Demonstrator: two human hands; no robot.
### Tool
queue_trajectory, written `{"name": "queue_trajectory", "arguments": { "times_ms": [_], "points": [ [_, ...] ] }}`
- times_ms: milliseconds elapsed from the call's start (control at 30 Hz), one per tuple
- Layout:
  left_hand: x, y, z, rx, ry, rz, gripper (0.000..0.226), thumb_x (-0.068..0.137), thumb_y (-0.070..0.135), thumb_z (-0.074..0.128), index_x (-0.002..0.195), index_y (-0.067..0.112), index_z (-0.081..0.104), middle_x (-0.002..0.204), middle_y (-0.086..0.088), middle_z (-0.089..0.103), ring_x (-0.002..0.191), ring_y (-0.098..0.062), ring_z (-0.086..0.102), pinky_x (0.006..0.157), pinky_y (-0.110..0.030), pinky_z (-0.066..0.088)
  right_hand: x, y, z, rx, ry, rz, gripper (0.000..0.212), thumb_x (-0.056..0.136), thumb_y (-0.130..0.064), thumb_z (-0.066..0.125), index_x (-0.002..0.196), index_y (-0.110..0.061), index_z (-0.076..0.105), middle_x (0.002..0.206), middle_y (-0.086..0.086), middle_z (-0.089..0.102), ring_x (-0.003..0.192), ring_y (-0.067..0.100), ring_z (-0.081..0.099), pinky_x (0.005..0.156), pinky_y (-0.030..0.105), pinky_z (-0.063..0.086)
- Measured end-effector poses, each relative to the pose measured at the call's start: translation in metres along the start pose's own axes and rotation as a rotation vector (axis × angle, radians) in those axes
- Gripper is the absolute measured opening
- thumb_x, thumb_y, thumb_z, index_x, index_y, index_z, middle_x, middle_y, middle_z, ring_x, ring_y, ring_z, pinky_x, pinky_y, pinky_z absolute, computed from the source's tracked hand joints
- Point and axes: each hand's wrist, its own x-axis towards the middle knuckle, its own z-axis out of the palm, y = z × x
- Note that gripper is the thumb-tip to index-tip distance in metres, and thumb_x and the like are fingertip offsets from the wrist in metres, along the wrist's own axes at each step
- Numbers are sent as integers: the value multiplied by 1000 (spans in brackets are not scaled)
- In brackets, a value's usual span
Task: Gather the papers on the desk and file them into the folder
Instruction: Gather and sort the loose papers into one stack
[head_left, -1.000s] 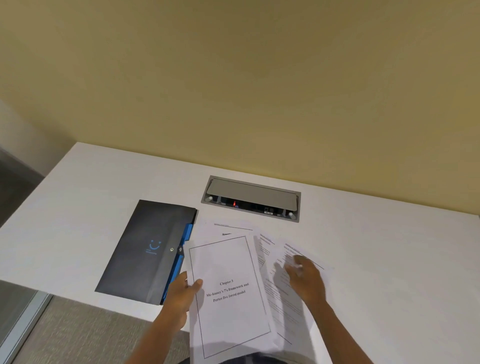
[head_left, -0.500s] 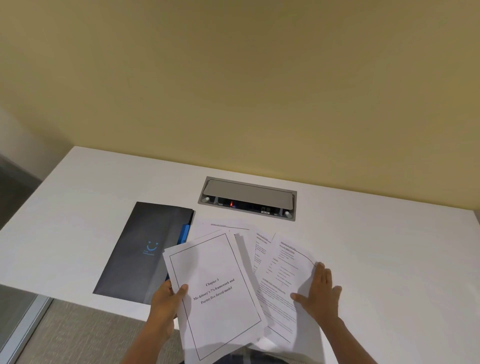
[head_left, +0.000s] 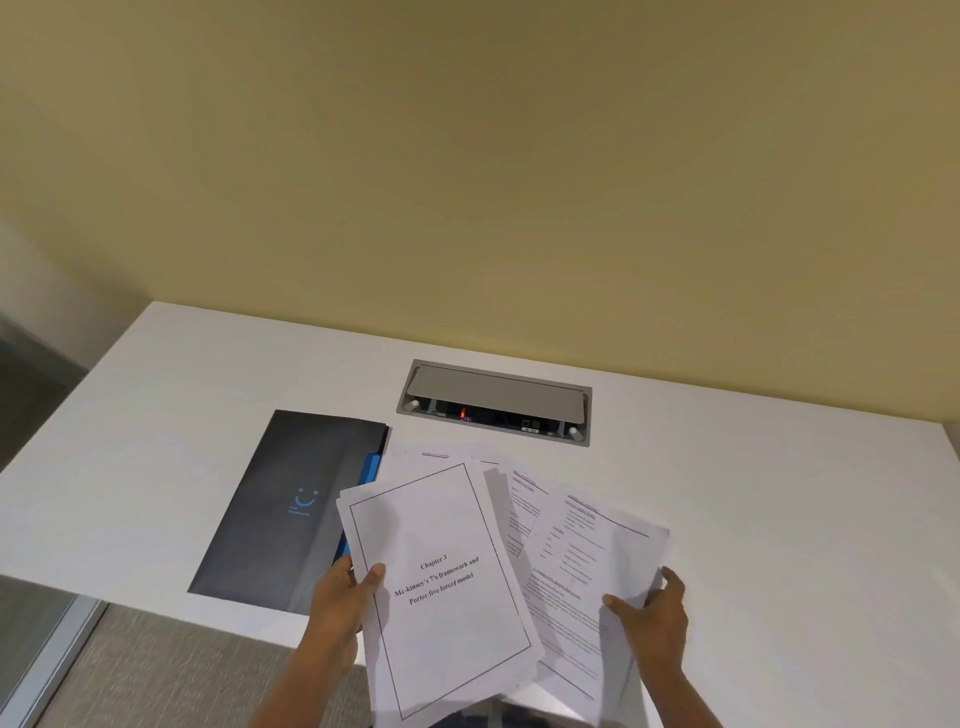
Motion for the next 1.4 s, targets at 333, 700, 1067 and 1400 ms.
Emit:
{"name": "queue_trajectory", "arguments": {
  "times_ms": [333, 700, 1067, 1400],
  "points": [
    [3, 14, -2, -54, -115, 8, 21, 101, 12, 64, 118, 22, 72, 109, -6, 83, 99, -32, 80, 88, -54, 63, -2, -22, -38, 177, 38, -196, 11, 97, -22, 70, 88, -18, 72, 87, 5, 76, 82, 30, 71, 60, 29, 49],
    [-2, 24, 2, -30, -247, -23, 23, 101, 10, 64, 121, 15, 73, 116, -8, 81, 103, -27, 79, 90, -47, 62, -53, -84, -19, 379, -454, -296, 19, 105, -25, 64, 111, -32, 81, 112, -10, 83, 105, 7, 77, 92, 30, 56],
    [-18, 22, -2, 109, -295, -91, 23, 102, 20, 64, 125, 20, 68, 117, -7, 80, 114, -33, 73, 106, -60, 52, -88, -97, 33, 361, -868, -239, 28, 99, -28, 70, 126, -24, 77, 124, 8, 79, 115, 31, 76, 100, 58, 60],
    [-20, -2, -24, 33, -132, -42, 25, 101, 11, 63, 123, 20, 72, 110, -6, 83, 105, -34, 77, 94, -59, 60, -44, -118, 29, -327, -269, -411, 59, 98, -41, 70, 147, -12, 54, 152, 11, 55, 138, 31, 56, 112, 46, 49]
  ]
}}
